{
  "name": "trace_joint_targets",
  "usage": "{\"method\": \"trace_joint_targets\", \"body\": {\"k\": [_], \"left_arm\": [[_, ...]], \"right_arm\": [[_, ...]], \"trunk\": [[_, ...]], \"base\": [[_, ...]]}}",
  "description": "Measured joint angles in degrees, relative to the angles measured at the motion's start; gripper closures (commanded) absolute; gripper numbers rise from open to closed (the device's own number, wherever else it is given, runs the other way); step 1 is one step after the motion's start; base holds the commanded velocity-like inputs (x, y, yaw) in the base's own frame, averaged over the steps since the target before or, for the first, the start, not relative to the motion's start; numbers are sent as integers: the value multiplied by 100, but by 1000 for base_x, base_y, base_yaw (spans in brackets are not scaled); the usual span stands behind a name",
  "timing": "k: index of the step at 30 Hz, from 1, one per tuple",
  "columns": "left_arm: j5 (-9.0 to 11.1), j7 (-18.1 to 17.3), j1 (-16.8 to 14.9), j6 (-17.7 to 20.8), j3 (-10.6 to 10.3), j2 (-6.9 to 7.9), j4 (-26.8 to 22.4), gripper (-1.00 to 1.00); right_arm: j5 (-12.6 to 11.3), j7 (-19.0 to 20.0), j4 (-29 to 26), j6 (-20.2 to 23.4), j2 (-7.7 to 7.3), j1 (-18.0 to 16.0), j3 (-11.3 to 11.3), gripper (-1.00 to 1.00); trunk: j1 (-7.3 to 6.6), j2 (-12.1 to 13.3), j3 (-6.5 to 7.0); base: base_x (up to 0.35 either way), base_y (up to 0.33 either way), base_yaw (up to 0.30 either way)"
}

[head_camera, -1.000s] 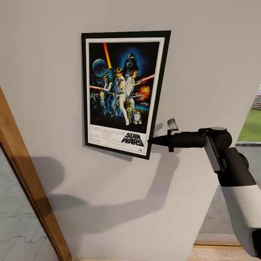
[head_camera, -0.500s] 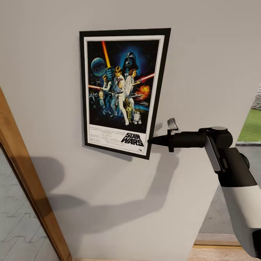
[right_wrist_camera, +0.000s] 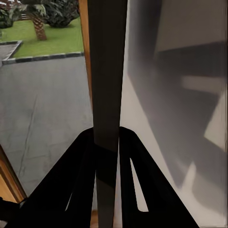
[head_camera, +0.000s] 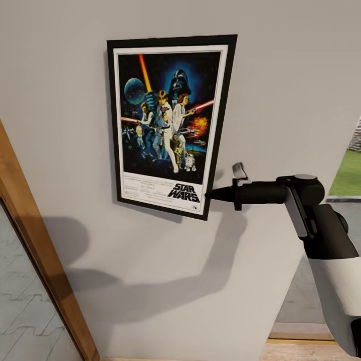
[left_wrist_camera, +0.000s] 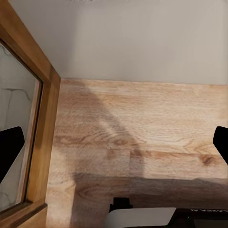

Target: Pick up the poster from the kitchen countertop and hang it on one of the wall nails in the kitchen.

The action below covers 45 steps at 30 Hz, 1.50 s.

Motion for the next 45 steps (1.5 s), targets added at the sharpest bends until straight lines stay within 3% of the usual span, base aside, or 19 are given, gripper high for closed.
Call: {"method": "trace_joint_targets", "body": {"k": [10,31,45], "left_arm": [[-2,2,0,0,0,0,5,-100],[4,2,0,0,0,0,4,-100],[-1,0,0,0,0,1,2,-100]], "right_arm": [[0,0,-1,-7,-107,0,0,100],[11,0,-17,-32,-112,0,18,100],[14,8,-20,-293,-110,0,18,100]], "trunk": [[0,0,0],[0,0,0],[0,0,0]], "base": [[0,0,0],[0,0,0],[0,0,0]]}}
